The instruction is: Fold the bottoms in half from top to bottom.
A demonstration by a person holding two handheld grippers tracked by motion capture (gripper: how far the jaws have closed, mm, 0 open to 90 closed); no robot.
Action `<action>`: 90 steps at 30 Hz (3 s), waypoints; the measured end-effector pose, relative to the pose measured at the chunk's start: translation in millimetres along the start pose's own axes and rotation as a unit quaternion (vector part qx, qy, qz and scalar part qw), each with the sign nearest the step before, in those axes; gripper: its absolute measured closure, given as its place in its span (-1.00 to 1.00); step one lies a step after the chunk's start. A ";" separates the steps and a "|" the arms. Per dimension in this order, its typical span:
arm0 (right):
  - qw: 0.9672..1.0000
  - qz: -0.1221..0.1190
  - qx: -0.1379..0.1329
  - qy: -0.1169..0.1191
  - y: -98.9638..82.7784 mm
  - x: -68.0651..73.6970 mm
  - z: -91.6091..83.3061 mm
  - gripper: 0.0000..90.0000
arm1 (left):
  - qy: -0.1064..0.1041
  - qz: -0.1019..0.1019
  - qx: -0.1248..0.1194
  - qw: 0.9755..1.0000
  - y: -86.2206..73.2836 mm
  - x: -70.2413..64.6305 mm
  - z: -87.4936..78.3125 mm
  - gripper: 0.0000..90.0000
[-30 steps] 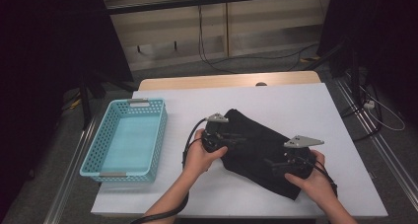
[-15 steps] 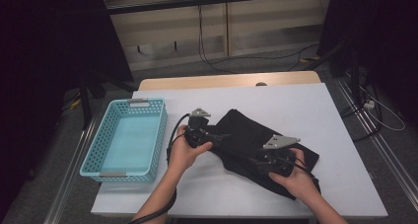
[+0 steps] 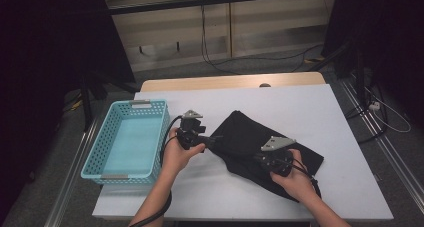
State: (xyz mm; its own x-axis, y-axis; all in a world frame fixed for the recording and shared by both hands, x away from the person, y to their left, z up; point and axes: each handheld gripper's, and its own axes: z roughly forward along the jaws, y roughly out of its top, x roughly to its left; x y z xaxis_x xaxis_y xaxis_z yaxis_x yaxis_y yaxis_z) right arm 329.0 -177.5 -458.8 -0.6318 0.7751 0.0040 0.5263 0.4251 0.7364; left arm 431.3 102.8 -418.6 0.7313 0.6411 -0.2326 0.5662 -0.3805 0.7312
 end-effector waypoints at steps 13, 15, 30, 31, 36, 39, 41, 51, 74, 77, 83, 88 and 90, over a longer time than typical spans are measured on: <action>1.000 0.001 -0.012 0.002 1.3 -3.9 -6.5 0.95 | 0.023 -0.013 -0.002 1.000 -7.0 14.5 -5.4 -0.69; 1.000 0.003 -0.012 0.004 1.2 -4.1 -6.9 0.95 | 0.027 -0.013 -0.002 1.000 -7.6 15.5 -5.8 -0.69; 0.999 0.018 -0.021 0.021 -0.1 -4.8 -12.6 0.95 | 0.030 -0.003 -0.003 1.000 -9.7 20.1 -8.7 -0.76; 0.999 0.019 -0.021 0.021 -0.2 -4.9 -12.7 0.95 | 0.031 -0.003 -0.003 0.999 -9.7 20.1 -8.7 -0.76; 0.999 0.019 -0.020 0.022 -1.0 -5.5 -13.4 0.95 | 0.034 -0.004 -0.005 0.999 -9.6 20.8 -10.3 -0.77; 0.999 0.022 -0.021 0.023 -2.0 -6.2 -15.1 0.95 | 0.036 -0.005 -0.006 0.999 -9.9 21.8 -11.0 -0.77; 0.999 0.023 -0.022 0.024 -2.9 -6.9 -16.3 0.95 | 0.038 -0.006 -0.006 0.999 -10.1 22.4 -11.4 -0.77; 0.999 0.026 -0.024 0.022 -5.5 -8.2 -21.0 0.95 | 0.042 -0.003 -0.003 0.999 -10.5 23.5 -12.1 -0.77; 0.999 0.033 -0.029 0.019 -11.4 -12.3 -33.2 0.96 | 0.043 0.001 0.002 0.999 -11.1 23.7 -11.2 -0.77; 0.999 0.036 -0.028 0.017 -13.1 -13.4 -35.2 0.96 | 0.043 -0.001 0.002 0.999 -11.0 24.0 -10.6 -0.77; 0.999 0.039 -0.030 0.016 -14.8 -14.5 -37.6 0.96 | 0.041 -0.003 0.000 0.999 -10.2 24.2 -9.7 -0.77; 0.999 0.039 -0.031 0.015 -15.9 -15.1 -39.5 0.96 | 0.044 -0.002 0.001 0.999 -10.0 24.4 -9.1 -0.77; 0.999 0.040 -0.030 0.014 -16.4 -15.2 -39.9 0.96 | 0.043 0.000 0.003 0.999 -10.3 24.6 -8.6 -0.77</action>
State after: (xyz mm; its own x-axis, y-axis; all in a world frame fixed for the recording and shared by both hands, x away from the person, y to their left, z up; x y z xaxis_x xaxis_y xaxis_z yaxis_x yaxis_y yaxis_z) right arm 307.2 -214.9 -444.0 -0.6046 0.7922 0.0828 0.5420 0.3330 0.7716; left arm 440.2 128.2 -426.3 0.6963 0.6960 -0.1753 0.5680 -0.3851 0.7273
